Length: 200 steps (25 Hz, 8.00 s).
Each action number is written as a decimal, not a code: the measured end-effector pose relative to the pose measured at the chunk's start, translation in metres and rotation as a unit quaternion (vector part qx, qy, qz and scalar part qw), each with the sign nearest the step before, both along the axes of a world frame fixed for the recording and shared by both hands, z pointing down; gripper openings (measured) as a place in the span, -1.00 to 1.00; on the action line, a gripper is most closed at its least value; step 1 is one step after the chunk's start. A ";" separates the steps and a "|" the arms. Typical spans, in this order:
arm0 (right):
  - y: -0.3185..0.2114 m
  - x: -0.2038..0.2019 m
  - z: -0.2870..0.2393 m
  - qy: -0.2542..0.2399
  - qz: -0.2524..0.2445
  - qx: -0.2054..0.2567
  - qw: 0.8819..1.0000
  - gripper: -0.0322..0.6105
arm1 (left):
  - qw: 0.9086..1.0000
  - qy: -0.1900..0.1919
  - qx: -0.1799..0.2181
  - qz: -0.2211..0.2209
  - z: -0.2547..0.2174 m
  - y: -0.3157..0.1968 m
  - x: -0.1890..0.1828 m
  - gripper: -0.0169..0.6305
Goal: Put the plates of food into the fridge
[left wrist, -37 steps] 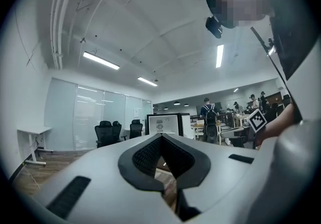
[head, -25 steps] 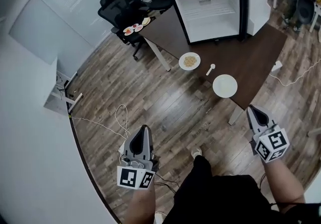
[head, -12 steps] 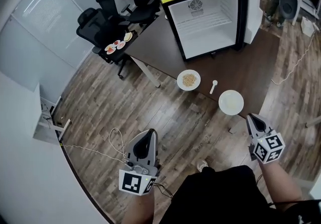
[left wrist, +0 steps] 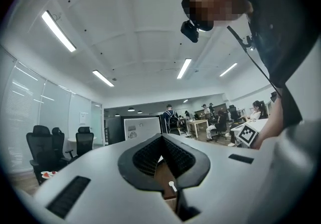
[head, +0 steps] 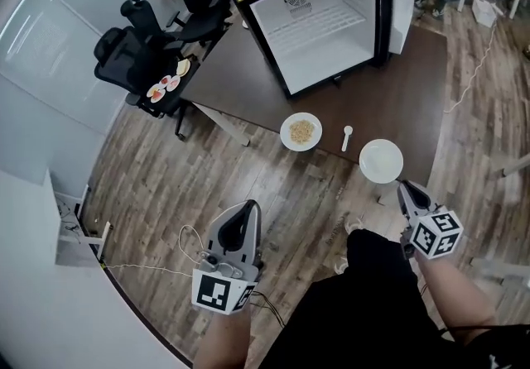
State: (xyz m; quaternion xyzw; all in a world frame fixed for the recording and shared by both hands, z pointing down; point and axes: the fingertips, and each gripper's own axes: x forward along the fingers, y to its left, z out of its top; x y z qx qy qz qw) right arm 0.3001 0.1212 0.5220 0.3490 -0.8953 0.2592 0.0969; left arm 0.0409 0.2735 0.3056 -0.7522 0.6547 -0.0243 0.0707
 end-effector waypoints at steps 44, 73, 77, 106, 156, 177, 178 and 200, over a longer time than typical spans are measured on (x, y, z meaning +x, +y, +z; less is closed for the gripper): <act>-0.083 -0.021 0.175 -0.359 0.201 -0.321 0.853 -0.85 | 0.996 -0.044 -0.081 -0.013 0.055 -0.087 -0.067 -0.94; -0.215 -0.164 0.036 -0.366 0.094 -0.315 0.870 -0.85 | 0.995 0.016 -0.061 -0.072 0.021 -0.196 -0.170 -0.94; -0.235 -0.190 0.021 -0.368 0.081 -0.323 0.868 -0.85 | 0.995 0.014 -0.062 -0.081 0.013 -0.211 -0.185 -0.94; -0.337 -0.329 -0.025 -0.342 0.066 -0.340 0.873 -0.85 | 0.993 0.029 -0.053 -0.102 0.008 -0.298 -0.287 -0.94; -0.383 -0.392 -0.045 -0.188 0.075 -0.276 0.939 -0.57 | 0.988 0.030 -0.053 -0.140 0.002 -0.280 -0.342 -0.94; -0.370 -0.380 -0.026 -0.180 0.061 -0.223 0.956 -0.08 | 0.986 0.010 -0.049 -0.160 -0.015 -0.257 -0.318 -0.94; -0.370 -0.380 -0.027 -0.193 0.058 -0.223 0.954 -0.08 | 0.986 0.008 -0.047 -0.162 -0.016 -0.256 -0.317 -0.94; -0.335 -0.301 -0.026 -0.233 0.094 -0.195 0.948 -0.08 | 0.996 0.019 -0.056 -0.063 -0.006 -0.273 -0.281 -0.94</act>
